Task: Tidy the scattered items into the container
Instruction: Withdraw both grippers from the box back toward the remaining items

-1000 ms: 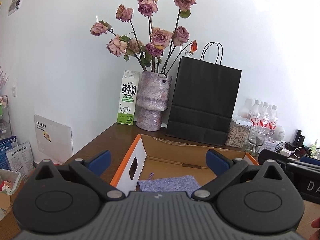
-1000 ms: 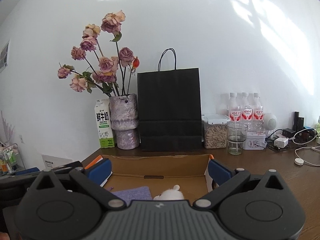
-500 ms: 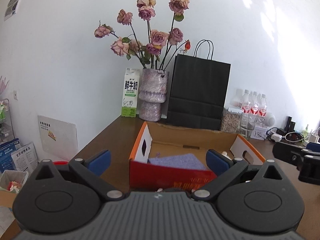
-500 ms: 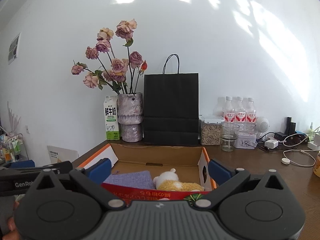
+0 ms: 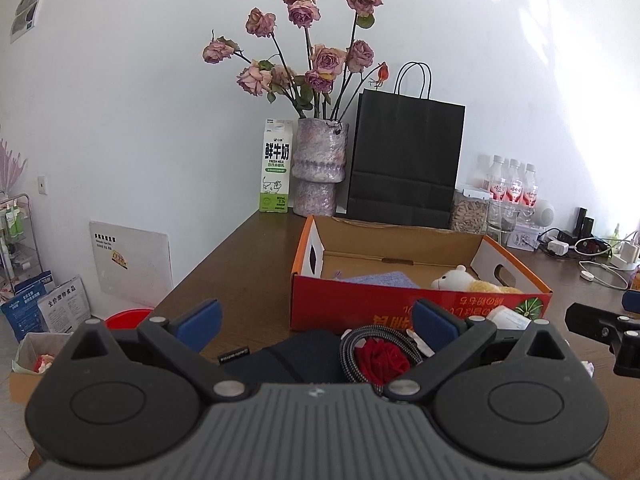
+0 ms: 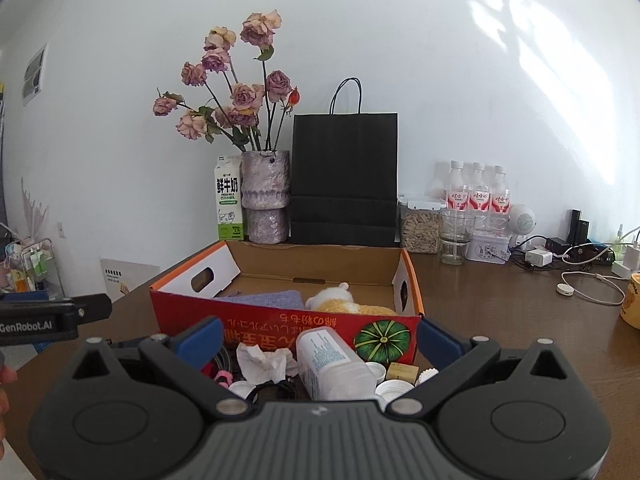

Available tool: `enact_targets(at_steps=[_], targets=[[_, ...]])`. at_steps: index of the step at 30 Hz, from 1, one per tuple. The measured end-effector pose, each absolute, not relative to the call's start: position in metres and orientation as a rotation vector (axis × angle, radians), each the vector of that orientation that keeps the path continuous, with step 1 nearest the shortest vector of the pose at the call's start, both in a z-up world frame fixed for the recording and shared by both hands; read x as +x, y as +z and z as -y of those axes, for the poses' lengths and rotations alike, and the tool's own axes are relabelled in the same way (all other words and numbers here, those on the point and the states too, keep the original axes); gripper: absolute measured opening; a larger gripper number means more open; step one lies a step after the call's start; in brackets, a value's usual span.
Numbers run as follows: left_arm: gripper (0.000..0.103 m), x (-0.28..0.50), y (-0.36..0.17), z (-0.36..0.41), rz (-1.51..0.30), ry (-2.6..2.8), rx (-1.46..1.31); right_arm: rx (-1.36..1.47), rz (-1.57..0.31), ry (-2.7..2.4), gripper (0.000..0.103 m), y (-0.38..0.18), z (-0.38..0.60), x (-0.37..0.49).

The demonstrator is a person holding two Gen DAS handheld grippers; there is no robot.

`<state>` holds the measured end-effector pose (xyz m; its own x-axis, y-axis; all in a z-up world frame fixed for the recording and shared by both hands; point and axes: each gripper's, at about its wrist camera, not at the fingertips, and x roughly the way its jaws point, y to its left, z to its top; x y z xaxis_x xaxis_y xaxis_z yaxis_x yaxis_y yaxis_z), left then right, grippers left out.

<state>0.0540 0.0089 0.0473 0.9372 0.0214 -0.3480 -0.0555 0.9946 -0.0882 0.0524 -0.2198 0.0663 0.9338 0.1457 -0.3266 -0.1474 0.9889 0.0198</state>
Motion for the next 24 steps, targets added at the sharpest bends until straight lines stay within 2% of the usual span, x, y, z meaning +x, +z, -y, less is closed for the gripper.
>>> enact_targets(at_steps=[7,13,24], targets=[[0.103,0.031,0.042,-0.008,-0.35,0.013,-0.052,-0.021,-0.351,0.159,0.103,0.054,0.23,0.027],[0.103,0.013,0.032,-0.018,-0.366,0.012,-0.021,-0.016,-0.438,0.128,0.103,0.031,0.247,0.014],[0.103,0.027,0.014,-0.025,-0.429,0.03,-0.002,0.001,-0.517,0.11,0.103,0.01,0.251,0.028]])
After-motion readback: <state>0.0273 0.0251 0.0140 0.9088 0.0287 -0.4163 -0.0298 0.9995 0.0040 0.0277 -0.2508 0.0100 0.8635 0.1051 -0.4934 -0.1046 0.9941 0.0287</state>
